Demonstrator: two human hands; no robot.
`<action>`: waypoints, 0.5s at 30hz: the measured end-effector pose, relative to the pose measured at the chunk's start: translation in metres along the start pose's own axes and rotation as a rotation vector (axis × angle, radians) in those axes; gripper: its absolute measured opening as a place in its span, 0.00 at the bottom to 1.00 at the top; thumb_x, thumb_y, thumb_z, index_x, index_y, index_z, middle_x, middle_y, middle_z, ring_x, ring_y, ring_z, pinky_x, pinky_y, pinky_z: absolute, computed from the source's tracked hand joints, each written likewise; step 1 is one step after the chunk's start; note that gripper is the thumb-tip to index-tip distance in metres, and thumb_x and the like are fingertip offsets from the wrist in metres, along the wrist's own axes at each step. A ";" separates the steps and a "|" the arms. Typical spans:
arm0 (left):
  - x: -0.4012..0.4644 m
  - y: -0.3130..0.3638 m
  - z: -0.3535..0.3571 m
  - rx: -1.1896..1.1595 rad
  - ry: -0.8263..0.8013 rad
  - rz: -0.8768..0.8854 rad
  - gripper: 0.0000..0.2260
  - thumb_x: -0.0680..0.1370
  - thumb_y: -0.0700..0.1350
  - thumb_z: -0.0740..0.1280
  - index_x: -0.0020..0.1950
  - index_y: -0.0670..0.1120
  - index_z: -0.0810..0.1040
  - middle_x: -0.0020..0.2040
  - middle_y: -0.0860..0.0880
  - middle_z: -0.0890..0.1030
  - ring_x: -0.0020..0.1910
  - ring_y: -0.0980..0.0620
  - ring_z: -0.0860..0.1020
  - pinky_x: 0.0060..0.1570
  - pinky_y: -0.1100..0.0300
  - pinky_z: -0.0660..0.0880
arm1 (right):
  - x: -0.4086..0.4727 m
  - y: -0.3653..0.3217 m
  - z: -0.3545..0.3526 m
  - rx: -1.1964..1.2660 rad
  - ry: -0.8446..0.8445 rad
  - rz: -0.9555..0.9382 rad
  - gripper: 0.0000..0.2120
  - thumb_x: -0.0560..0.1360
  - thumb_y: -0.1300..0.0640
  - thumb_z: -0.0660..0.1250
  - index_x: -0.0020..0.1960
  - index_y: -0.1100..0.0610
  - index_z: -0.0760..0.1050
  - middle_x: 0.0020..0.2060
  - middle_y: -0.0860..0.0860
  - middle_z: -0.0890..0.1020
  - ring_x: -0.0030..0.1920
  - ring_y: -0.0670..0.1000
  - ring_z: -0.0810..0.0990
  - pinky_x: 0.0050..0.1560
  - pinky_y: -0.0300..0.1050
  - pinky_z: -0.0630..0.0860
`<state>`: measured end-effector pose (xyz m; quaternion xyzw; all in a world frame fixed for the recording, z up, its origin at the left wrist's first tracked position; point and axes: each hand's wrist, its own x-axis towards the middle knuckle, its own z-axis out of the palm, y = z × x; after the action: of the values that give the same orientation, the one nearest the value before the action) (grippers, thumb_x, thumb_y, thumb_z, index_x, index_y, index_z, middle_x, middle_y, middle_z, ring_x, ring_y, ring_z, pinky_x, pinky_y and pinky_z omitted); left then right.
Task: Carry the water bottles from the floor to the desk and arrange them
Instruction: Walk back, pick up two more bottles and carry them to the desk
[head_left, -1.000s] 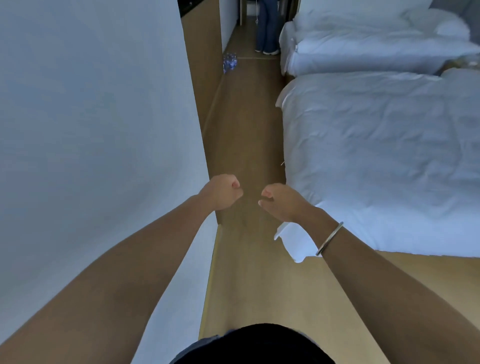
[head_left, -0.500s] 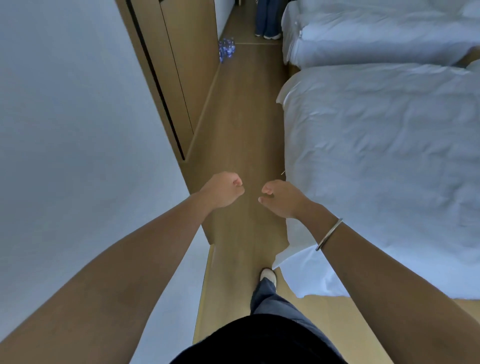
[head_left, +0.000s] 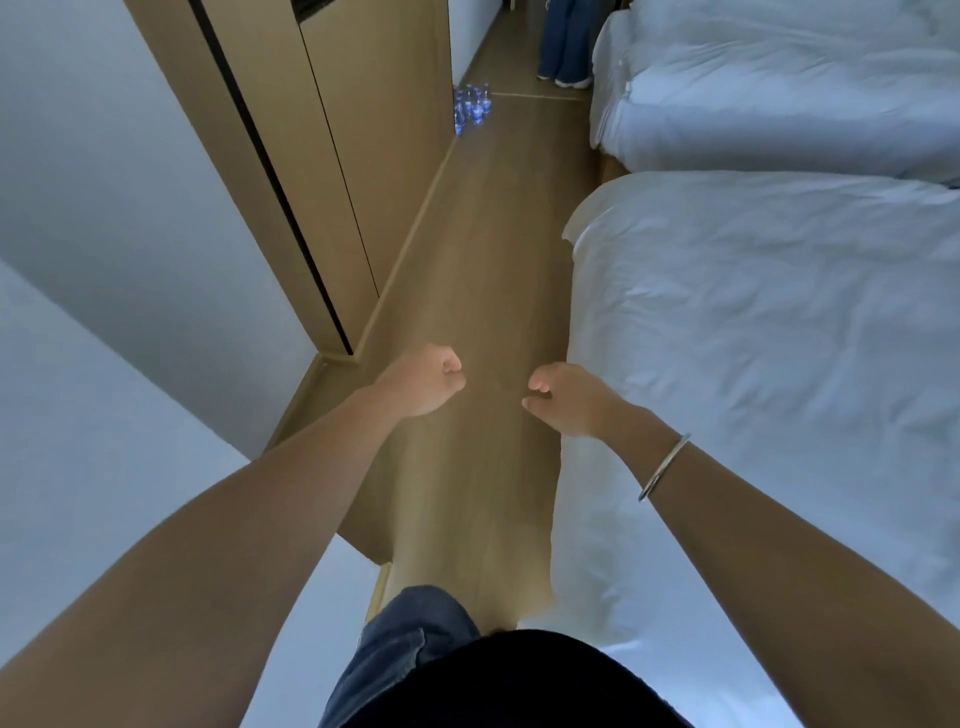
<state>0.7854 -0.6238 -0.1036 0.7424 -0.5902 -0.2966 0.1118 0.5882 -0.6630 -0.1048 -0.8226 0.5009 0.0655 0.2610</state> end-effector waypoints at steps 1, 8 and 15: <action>0.010 0.002 -0.001 0.013 0.000 -0.004 0.15 0.79 0.46 0.61 0.64 0.43 0.74 0.64 0.46 0.76 0.62 0.47 0.74 0.61 0.56 0.69 | 0.008 0.004 -0.004 0.007 -0.006 0.001 0.20 0.79 0.50 0.57 0.67 0.59 0.69 0.66 0.55 0.72 0.65 0.55 0.70 0.65 0.48 0.68; 0.093 0.016 -0.012 0.088 -0.053 -0.008 0.15 0.78 0.47 0.61 0.63 0.43 0.74 0.63 0.45 0.76 0.62 0.46 0.74 0.61 0.55 0.70 | 0.070 0.030 -0.031 0.031 -0.057 0.036 0.21 0.80 0.50 0.56 0.69 0.58 0.67 0.68 0.56 0.71 0.67 0.56 0.70 0.66 0.49 0.68; 0.220 0.034 -0.040 0.092 -0.081 0.017 0.13 0.78 0.45 0.61 0.60 0.42 0.76 0.60 0.43 0.78 0.59 0.45 0.75 0.57 0.56 0.71 | 0.177 0.055 -0.085 0.021 -0.074 0.081 0.19 0.81 0.53 0.54 0.68 0.61 0.67 0.67 0.58 0.70 0.67 0.58 0.69 0.65 0.48 0.67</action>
<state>0.8082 -0.8481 -0.1220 0.7289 -0.6137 -0.2982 0.0560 0.6144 -0.8648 -0.1171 -0.7959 0.5245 0.1009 0.2850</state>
